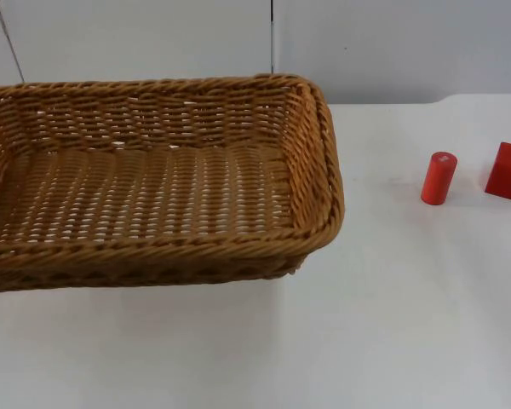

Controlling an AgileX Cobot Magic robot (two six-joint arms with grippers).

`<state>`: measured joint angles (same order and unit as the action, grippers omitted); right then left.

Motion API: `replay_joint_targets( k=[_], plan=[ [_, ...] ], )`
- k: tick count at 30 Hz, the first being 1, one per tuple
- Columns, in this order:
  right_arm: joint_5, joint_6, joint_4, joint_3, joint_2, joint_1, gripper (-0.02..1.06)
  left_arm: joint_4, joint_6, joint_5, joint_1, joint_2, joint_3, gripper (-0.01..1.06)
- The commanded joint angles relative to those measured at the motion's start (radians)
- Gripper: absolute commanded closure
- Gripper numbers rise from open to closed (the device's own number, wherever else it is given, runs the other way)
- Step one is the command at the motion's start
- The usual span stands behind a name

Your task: Pick up the basket with the left hand and place the object to the left of the red cylinder into the basket with the right hand.

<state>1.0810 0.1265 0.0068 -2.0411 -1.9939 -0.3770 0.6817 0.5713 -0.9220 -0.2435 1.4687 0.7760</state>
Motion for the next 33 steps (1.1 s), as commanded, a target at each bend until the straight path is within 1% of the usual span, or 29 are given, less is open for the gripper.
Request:
replay_joint_targets(
  k=[1,4,5,10,11,15,18,19,21,25,26,27,31,32,33],
  plan=[
    [0.009,-0.011,-0.002,0.053,0.072,-0.007,1.05,0.032,-0.001,-0.010,-0.002,-0.010,-0.002,1.05],
    [-0.022,-0.030,-0.002,0.182,0.176,-0.007,1.05,0.032,-0.001,-0.010,-0.002,-0.010,-0.002,1.05],
    [-0.022,-0.030,-0.002,0.182,0.176,-0.007,1.05,0.032,-0.001,-0.010,-0.002,-0.010,-0.002,1.05],
    [-0.091,-0.033,-0.002,0.430,0.351,-0.007,1.05,0.032,-0.001,-0.010,-0.002,-0.010,-0.002,1.05],
    [-0.091,-0.033,-0.002,0.430,0.351,-0.007,1.05,0.032,-0.001,-0.010,-0.002,-0.010,-0.002,1.05],
    [-0.088,-0.033,-0.007,0.538,0.420,-0.007,1.05,0.032,-0.001,-0.012,-0.002,-0.010,-0.002,1.05],
    [-0.073,-0.030,0.001,0.551,0.428,-0.007,1.05,0.032,-0.001,-0.012,-0.002,-0.010,-0.002,1.05],
    [-0.058,-0.028,0.004,0.551,0.428,-0.021,1.05,0.032,-0.001,-0.012,-0.002,-0.010,-0.002,1.05],
    [-0.058,-0.019,0.004,0.551,0.428,-0.034,1.05,0.032,-0.001,-0.012,-0.002,-0.010,-0.002,1.05],
    [-0.088,0.025,0.002,0.551,0.426,-0.158,1.05,0.032,-0.001,-0.012,-0.002,-0.010,-0.002,1.05],
    [-0.102,0.025,0.002,0.551,0.424,-0.200,1.05,0.032,-0.001,-0.012,-0.002,-0.010,-0.002,1.05],
    [-0.102,0.025,0.002,0.551,0.424,-0.200,1.05,0.032,-0.001,-0.012,-0.002,-0.010,-0.002,1.05],
    [-0.176,0.025,0.004,0.551,0.397,-0.350,1.05,0.032,-0.001,-0.014,-0.002,-0.010,-0.002,1.05],
    [-0.176,0.025,0.004,0.551,0.397,-0.350,1.05,0.032,-0.001,-0.014,-0.002,-0.010,-0.002,1.05],
    [-0.190,0.025,0.004,0.551,0.385,-0.383,1.05,0.032,-0.001,-0.014,-0.002,-0.010,-0.002,1.05]
  ],
)
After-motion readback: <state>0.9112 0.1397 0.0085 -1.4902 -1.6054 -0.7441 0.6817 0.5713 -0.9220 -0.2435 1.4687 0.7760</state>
